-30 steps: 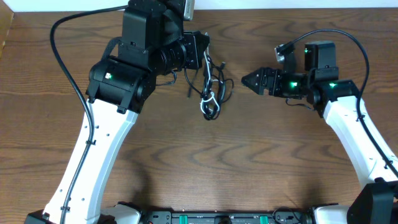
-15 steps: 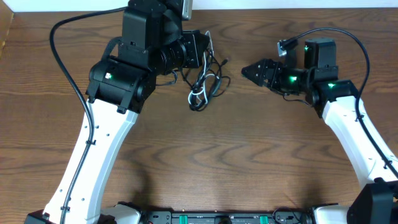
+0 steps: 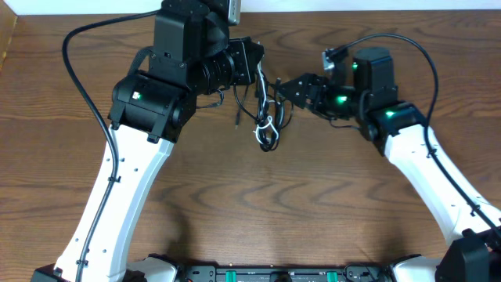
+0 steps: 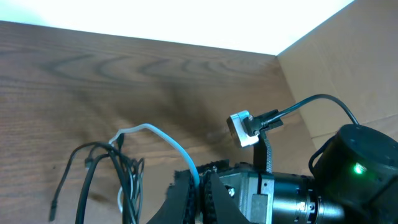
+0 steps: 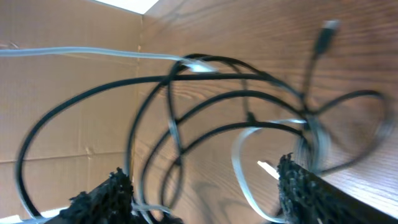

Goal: Untangle cables

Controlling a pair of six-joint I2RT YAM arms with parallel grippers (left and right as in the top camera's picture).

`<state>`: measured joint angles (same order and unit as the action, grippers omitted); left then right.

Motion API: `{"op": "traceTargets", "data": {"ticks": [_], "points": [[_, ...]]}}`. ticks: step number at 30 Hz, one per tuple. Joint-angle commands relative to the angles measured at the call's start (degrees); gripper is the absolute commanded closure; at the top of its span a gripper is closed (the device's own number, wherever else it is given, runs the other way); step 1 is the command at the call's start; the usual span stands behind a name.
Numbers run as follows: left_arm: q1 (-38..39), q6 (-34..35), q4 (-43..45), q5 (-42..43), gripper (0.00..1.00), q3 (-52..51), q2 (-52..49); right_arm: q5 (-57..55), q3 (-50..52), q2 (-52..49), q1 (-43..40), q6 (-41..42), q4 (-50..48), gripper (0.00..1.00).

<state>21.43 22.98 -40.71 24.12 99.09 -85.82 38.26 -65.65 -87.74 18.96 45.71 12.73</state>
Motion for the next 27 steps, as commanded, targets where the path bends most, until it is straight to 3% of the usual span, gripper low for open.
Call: {"op": "traceTargets", "data": {"ticks": [1, 14, 18, 23, 27], "points": [[0.9, 0.7, -0.4, 1.0, 0.92, 1.6, 0.2, -5.4, -1.0, 0.0, 2.3, 3.6, -1.8, 0.29], [2.4, 1.8, -0.2, 5.1, 0.92, 1.6, 0.2, -7.6, -1.0, -6.2, 7.3, 6.6, -10.4, 0.40], [2.4, 1.7, -0.2, 4.9, 0.92, 1.6, 0.2, -7.7, -1.0, -8.1, 7.6, 6.5, -10.8, 0.59], [2.1, 0.0, -0.7, -0.9, 0.93, 1.6, 0.2, -7.1, -1.0, -8.3, 5.9, 4.3, -10.2, 0.99], [1.0, -0.5, -1.2, -4.2, 0.92, 1.6, 0.2, -5.5, -1.0, -8.3, 3.7, 2.3, -7.7, 0.99]]}}
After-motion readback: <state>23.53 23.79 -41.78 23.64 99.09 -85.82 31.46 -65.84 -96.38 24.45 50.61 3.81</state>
